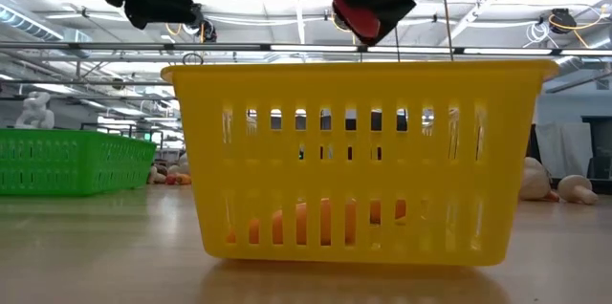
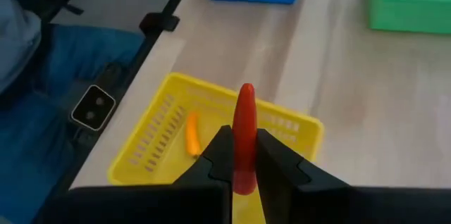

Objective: Sort produce into baskets
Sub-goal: Put the red chili pepper into the yellow basket, then put the yellow chili pepper into the yellow basket

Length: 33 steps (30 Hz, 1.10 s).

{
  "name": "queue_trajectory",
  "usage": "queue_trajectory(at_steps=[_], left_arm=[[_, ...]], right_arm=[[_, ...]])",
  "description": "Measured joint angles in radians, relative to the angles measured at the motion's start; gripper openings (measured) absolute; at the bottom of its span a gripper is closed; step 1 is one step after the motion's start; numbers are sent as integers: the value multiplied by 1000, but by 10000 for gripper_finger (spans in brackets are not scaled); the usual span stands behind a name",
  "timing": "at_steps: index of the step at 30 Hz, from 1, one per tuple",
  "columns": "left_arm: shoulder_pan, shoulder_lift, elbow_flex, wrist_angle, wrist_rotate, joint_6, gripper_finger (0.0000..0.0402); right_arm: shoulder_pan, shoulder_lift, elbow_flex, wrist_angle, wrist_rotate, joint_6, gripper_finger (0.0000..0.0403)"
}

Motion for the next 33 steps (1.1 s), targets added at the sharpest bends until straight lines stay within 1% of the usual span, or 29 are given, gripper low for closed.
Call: queue_trajectory(at_steps=[4,8,12,15,18,21,25,33], left_arm=[[0,6,0,6,17,-25,205],[5,13,0,-22,17,-74,205],[21,13,13,-86,18,-85,205],[45,13,68,-186,17,-80,205],[75,13,127,-272,17,-76,205],[97,13,153,-300,16,-54,205],[108,17,153,-309,17,-26,205],[111,32,153,-321,18,-17,205]], right_arm=[[26,68,16,16,-1,-1,29],[44,145,84,-10,-5,-10,29],[51,201,189,-117,-2,-56,33],[50,233,266,-223,2,-82,41],[44,257,320,-305,32,-96,51],[36,269,335,-341,58,-105,59],[29,270,335,-342,56,-97,65],[29,270,335,-370,46,-85,83]])
